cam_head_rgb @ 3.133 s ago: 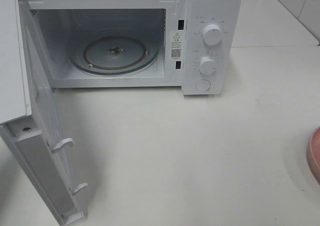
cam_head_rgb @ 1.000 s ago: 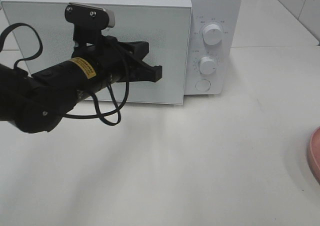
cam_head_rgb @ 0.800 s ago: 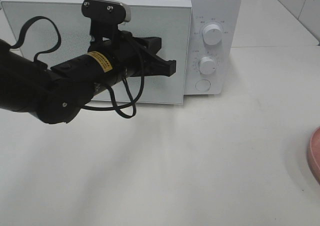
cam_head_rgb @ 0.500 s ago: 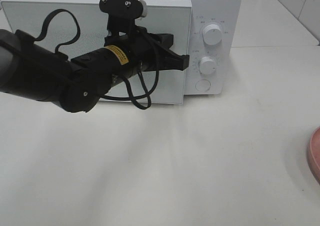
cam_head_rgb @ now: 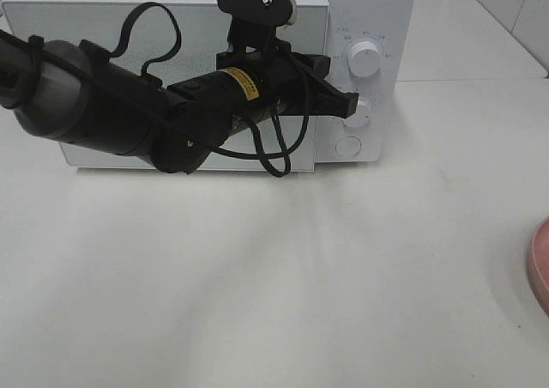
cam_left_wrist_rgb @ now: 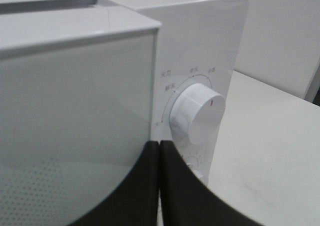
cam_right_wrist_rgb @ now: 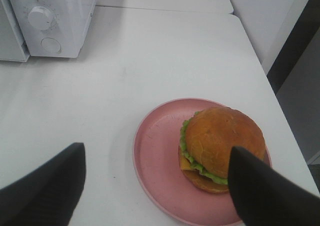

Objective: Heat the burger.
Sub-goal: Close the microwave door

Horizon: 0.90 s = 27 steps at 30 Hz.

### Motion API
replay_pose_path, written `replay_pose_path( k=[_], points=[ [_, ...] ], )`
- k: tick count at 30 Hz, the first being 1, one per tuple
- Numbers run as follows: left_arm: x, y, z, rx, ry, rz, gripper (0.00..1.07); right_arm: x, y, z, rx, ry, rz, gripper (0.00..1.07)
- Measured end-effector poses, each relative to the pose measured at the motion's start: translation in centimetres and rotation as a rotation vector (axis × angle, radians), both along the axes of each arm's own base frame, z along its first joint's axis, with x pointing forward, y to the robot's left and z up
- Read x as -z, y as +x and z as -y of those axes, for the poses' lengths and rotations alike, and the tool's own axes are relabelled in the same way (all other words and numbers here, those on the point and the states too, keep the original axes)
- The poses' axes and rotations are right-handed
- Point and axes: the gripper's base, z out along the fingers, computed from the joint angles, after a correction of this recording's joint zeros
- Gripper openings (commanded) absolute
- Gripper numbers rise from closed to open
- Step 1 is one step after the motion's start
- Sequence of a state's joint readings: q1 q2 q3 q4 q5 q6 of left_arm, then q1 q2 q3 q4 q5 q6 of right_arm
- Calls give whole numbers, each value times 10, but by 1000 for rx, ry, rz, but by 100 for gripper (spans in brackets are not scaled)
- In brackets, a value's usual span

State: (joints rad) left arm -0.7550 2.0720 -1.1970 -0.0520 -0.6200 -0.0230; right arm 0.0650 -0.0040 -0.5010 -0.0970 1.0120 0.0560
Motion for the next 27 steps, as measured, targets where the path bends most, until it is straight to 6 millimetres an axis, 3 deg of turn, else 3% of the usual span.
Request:
replay_pose_path(
  k=[6, 12, 21, 27],
  points=[
    [1, 9, 2, -4, 27, 21, 0, 0, 0, 0, 0, 0, 0, 76],
    [5, 21, -11, -37, 44, 9, 0, 0, 0, 0, 0, 0, 0, 76],
    [8, 21, -12, -27, 79, -12, 0, 0, 0, 0, -1, 1, 0, 76],
    [0, 12, -12, -40, 132, -157, 0, 0, 0, 0, -1, 1, 0, 76]
  ],
)
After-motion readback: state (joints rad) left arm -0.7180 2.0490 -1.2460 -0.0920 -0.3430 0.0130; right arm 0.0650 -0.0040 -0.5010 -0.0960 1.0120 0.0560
